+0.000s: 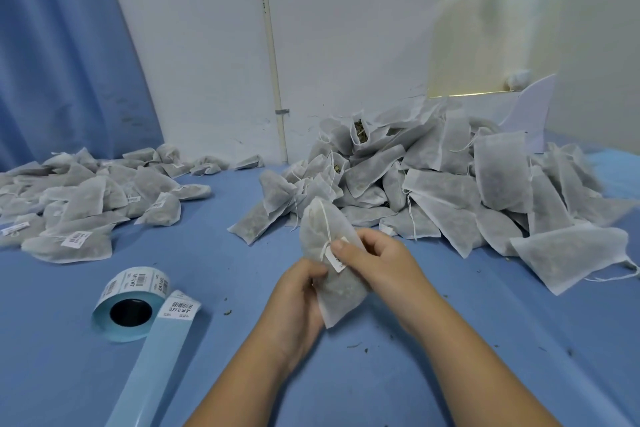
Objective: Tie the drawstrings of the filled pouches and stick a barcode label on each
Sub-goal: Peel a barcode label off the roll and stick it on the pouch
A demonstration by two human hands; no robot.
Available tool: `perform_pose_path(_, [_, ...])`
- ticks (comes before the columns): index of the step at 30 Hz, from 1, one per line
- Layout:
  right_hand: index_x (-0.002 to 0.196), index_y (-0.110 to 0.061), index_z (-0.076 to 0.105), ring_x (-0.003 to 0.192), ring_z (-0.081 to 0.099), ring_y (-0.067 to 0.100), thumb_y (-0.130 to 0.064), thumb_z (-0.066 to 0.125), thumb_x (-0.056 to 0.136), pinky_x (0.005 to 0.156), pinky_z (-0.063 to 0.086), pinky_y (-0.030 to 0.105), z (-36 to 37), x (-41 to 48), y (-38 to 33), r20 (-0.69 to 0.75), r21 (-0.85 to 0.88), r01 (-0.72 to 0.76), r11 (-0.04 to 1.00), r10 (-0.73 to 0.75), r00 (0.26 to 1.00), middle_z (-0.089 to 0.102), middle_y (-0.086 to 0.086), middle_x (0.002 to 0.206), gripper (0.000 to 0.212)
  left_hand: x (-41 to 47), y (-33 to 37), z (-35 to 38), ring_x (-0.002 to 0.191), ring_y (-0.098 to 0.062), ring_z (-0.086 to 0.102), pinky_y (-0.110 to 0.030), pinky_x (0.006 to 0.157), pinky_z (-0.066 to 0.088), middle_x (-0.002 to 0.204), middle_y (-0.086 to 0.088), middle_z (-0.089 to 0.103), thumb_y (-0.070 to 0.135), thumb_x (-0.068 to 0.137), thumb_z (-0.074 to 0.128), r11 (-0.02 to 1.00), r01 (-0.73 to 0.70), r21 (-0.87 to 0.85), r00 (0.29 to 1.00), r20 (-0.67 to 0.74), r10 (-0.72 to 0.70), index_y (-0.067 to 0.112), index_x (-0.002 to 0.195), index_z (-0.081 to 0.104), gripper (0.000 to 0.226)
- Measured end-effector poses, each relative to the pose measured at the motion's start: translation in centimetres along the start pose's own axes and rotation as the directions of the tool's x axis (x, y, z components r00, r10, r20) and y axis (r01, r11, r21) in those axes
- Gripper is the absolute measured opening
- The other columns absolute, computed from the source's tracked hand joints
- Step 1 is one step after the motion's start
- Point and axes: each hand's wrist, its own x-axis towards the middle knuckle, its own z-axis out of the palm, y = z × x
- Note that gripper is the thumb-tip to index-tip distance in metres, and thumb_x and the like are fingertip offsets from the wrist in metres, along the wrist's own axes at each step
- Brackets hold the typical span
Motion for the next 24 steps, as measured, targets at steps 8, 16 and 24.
perform_pose_path(8, [0.089, -0.003, 0.069, 0.074, 0.061, 0.02, -0.038, 0.071, 0.085, 0.073, 0.051, 0.043, 2.7, -0.3, -0.1, -0.023, 0.017, 0.028, 0.999, -0.028, 0.999, 0.066, 0.028, 0.095, 0.036, -3.5, 4.8, -1.0, 0.102, -0.019, 0.07, -0.037, 0.089, 0.057, 0.104, 0.0, 0.075, 0.039, 0.075, 0.065, 0.754, 0.011, 0.657, 0.987, -0.127, 0.095, 0.028, 0.102, 0.072, 0.03])
perform_pose_path(16, [0.067, -0.004, 0.068, 0.061, 0.056, 0.019, -0.023, 0.068, 0.088, 0.056, 0.045, 0.028, 8.7, 1.4, -2.7, -0.009, 0.179, 0.03, 0.983, -0.029, 1.0, 0.063, 0.011, 0.068, 0.028, -6.3, 9.8, -5.4, 0.107, -0.029, 0.069, -0.047, 0.098, 0.051, 0.113, -0.013, 0.073, 0.01, 0.073, 0.064, 0.851, 0.042, 0.523, 0.982, -0.179, 0.061, 0.013, 0.118, 0.068, 0.045])
perform_pose_path(24, [0.07, 0.009, 0.058, 0.05, 0.043, 0.012, -0.024, 0.07, 0.087, 0.044, 0.035, 0.02, 15.2, 4.0, -4.2, -0.033, -0.025, 0.118, 0.993, -0.119, 0.992, 0.051, 0.006, 0.056, 0.039, -7.7, 13.0, -9.2, 0.104, -0.041, 0.067, -0.061, 0.096, 0.049, 0.107, -0.021, 0.072, 0.033, 0.068, 0.069, 0.845, 0.05, 0.532, 0.933, -0.327, 0.15, 0.012, 0.101, 0.074, 0.04])
